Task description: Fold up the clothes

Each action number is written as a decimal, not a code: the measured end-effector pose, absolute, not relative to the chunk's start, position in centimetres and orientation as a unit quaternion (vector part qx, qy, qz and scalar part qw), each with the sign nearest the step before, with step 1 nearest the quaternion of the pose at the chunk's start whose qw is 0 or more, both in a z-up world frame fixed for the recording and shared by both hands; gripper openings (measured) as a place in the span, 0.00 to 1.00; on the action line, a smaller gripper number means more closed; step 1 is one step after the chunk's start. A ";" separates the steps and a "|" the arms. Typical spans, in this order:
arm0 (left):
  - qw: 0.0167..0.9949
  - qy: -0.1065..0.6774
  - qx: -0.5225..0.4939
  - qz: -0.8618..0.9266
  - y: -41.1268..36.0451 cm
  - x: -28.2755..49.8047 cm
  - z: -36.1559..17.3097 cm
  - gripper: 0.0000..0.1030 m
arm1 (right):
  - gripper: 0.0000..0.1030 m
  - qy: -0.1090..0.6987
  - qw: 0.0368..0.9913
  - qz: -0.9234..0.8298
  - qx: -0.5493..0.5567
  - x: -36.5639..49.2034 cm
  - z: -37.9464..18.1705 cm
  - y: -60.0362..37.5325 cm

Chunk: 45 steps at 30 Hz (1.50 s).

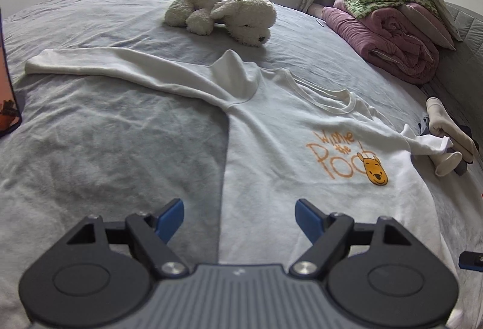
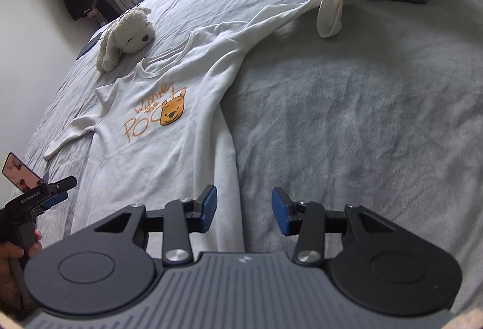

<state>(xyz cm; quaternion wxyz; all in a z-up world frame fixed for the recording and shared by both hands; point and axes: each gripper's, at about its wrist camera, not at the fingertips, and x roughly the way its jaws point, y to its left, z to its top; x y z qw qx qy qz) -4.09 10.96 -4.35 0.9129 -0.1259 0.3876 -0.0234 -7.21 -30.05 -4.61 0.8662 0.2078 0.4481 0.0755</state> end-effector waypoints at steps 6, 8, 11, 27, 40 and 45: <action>0.879 0.430 -0.199 -0.059 14.8 -6.8 -5.3 0.60 | 0.39 0.448 0.857 0.091 0.237 -9.8 -5.9 -30.7; 0.859 0.449 -0.231 -0.083 15.4 -7.5 -5.9 0.53 | 0.37 0.448 0.852 0.098 0.252 -10.4 -6.8 -31.0; 0.852 0.461 -0.226 -0.100 15.1 -8.2 -6.5 0.51 | 0.30 0.448 0.847 0.101 0.267 -10.9 -8.0 -31.1; 0.871 0.400 -0.238 -0.158 15.7 -11.2 -1.7 0.03 | 0.04 0.407 0.881 0.086 0.224 -13.3 -2.3 -29.2; 0.844 0.497 -0.152 -0.132 14.8 -9.9 -5.8 0.05 | 0.05 0.496 0.849 0.062 0.173 -12.3 -6.8 -27.7; 0.881 0.441 -0.140 -0.099 15.0 -10.0 -3.8 0.36 | 0.35 0.486 0.851 0.052 0.193 -11.7 -6.4 -29.2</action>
